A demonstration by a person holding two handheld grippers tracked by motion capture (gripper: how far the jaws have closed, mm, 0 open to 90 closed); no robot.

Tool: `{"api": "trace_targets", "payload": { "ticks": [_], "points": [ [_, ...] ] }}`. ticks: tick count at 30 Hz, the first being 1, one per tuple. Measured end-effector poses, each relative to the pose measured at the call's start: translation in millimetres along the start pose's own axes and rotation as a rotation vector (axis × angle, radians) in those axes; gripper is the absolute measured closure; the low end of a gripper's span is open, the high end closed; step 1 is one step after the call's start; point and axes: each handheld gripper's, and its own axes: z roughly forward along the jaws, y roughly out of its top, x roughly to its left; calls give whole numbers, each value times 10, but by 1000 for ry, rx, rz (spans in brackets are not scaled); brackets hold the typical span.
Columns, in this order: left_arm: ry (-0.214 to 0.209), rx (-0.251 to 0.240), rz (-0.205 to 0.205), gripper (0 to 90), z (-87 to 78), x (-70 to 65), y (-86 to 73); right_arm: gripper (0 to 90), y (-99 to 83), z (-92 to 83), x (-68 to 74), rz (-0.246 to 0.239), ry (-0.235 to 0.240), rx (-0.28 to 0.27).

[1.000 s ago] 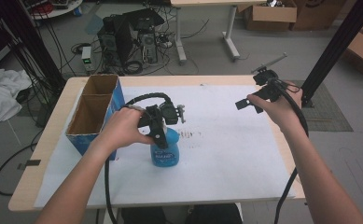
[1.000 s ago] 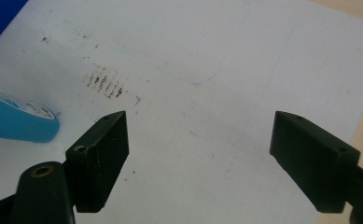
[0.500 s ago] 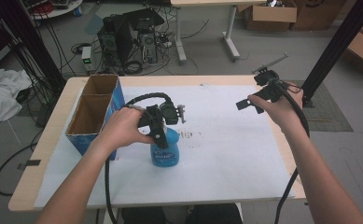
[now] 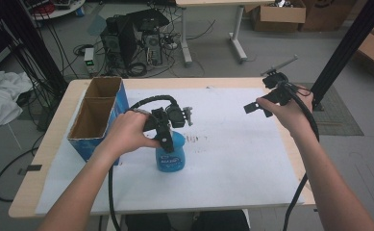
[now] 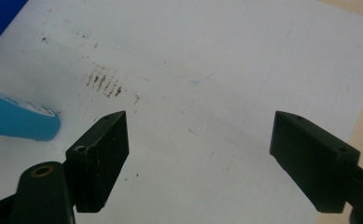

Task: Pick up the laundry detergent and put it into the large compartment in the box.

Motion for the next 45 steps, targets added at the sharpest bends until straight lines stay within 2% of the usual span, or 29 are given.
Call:
{"api": "trace_targets", "payload": {
  "ticks": [6, 9, 12, 13, 14, 18, 19, 21, 23, 25, 26, 27, 30, 32, 34, 37, 40, 41, 45],
  "points": [
    [13, 31, -33, 366, -34, -3, 36, 198, -2, -13, 1, 0, 0, -1],
    [22, 23, -64, 367, -112, 17, 34, 198, 0, -20, -1, 0, -1, -2],
    [21, 7, -131, 368, -233, 53, 15, 198, 5, -27, -5, -2, -1, -3],
    [27, -14, -161, 368, -288, 61, 2, 197, 7, -29, -5, -1, -1, -3],
    [25, -11, -185, 368, -344, 80, -5, 198, 9, -31, -7, -4, -1, -5],
    [47, -54, -280, 369, -621, 157, -62, 197, 19, -28, 1, -3, 3, -7],
    [46, -46, -316, 369, -711, 191, -84, 196, 20, -25, 6, -4, 4, -5],
    [58, -59, -370, 370, -840, 234, -129, 197, 23, -18, 17, -7, 7, -1],
    [69, -62, -459, 370, -1030, 312, -210, 197, 25, -15, 21, -8, 9, -2],
    [78, -67, -511, 370, -1148, 359, -266, 197, 27, -16, 28, -7, 9, 1],
    [86, -75, -552, 371, -1228, 394, -311, 197, 28, -16, 29, -9, 10, -1],
    [88, -74, -598, 371, -1321, 442, -369, 198, 29, -17, 30, -9, 10, -1],
    [87, -68, -686, 371, -1498, 564, -521, 197, 35, -21, 33, -9, 10, 1],
    [96, -81, -770, 372, -1632, 655, -667, 197, 38, -26, 37, -12, 10, 0],
    [114, -88, -837, 372, -1732, 723, -793, 197, 45, -28, 41, -15, 11, 2],
    [132, -92, -930, 372, -1852, 820, -985, 198, 55, -31, 51, -14, 12, 2],
    [144, -88, -1020, 373, -1899, 909, -1159, 198, 65, -32, 62, -18, 16, 0],
    [154, -87, -1062, 373, -1900, 946, -1232, 198, 67, -33, 68, -18, 16, 0],
    [179, -68, -1131, 373, -1880, 1015, -1376, 198, 66, -32, 74, -23, 18, 2]
  ]
}}
